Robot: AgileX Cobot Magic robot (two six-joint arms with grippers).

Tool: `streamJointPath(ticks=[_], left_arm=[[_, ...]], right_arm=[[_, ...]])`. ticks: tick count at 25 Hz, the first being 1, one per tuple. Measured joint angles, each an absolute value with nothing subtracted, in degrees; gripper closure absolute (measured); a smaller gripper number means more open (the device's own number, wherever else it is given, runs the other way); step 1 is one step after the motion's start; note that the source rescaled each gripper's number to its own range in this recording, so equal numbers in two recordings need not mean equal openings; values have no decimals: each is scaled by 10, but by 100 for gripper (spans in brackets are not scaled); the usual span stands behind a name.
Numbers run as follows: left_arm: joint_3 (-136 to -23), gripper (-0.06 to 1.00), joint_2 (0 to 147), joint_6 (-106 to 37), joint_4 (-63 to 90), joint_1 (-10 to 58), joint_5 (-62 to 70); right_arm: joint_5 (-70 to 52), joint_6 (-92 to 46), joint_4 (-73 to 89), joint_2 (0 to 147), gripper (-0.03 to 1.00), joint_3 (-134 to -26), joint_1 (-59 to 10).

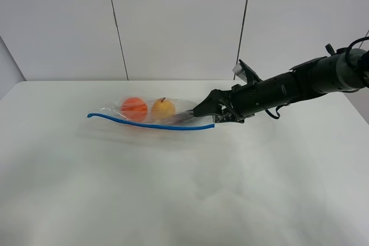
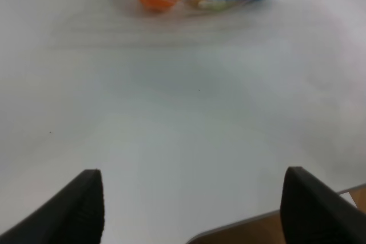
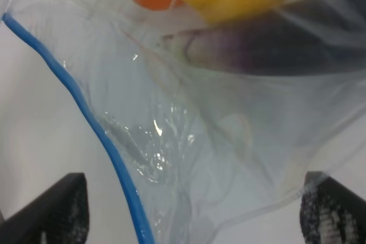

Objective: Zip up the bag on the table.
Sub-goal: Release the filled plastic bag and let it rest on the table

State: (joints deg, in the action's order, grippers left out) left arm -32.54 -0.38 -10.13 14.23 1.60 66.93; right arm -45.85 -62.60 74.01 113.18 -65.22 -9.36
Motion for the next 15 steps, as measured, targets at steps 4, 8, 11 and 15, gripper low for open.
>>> streamJointPath(ticks=[4, 8, 11, 15], left_arm=[[-325, 16, -4, -101, 142, 16, 669], [-325, 16, -4, -101, 142, 16, 669], [-325, 16, -4, -101, 143, 16, 669], [-325, 16, -4, -101, 143, 16, 669]], right_arm=[[-459, -625, 734, 1132, -2, -652, -94], [-437, -624, 684, 1131, -2, -652, -94], [-396, -618, 588, 1131, -2, -652, -94], [-361, -568, 460, 1131, -2, -652, -94]])
